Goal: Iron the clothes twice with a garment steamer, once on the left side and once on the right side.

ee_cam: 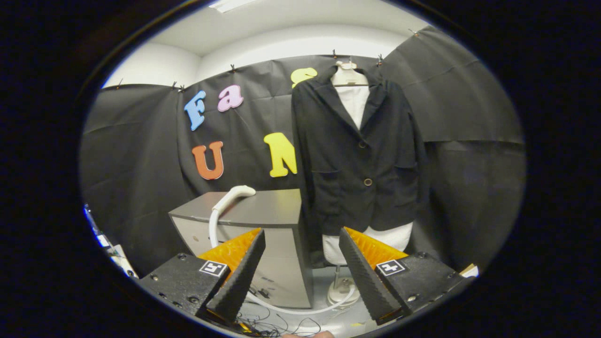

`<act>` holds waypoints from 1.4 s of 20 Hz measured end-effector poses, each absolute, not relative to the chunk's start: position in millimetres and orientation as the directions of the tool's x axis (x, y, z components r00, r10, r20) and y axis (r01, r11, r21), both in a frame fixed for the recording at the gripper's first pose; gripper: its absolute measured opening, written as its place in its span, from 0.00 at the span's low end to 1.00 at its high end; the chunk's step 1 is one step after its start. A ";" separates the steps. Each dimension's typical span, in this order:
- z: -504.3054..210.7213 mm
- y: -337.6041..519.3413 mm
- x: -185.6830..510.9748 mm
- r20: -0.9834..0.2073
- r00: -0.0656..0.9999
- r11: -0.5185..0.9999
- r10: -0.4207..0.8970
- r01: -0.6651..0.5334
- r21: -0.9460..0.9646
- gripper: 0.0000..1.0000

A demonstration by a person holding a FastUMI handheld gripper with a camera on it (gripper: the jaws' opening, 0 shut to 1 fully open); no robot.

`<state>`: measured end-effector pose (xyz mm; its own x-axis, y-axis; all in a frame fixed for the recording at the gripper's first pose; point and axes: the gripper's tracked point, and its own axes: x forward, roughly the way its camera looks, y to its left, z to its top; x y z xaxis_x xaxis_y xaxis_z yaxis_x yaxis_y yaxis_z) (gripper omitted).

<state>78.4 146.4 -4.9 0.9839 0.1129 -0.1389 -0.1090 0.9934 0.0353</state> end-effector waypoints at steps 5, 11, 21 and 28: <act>21.7 225.1 94.0 -0.106 0.980 0.986 0.167 -0.165 0.030 1.00; 25.6 295.8 136.4 -0.147 0.959 0.968 0.242 -0.249 -0.028 1.00; -2.3 412.7 276.3 -0.324 0.878 0.930 0.353 -0.368 0.016 1.00; -42.0 439.7 360.2 -0.527 0.779 0.940 0.338 -0.304 0.154 0.94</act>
<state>360.2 439.7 -42.0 0.7795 0.3382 -0.5273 -0.3039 0.9402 0.1538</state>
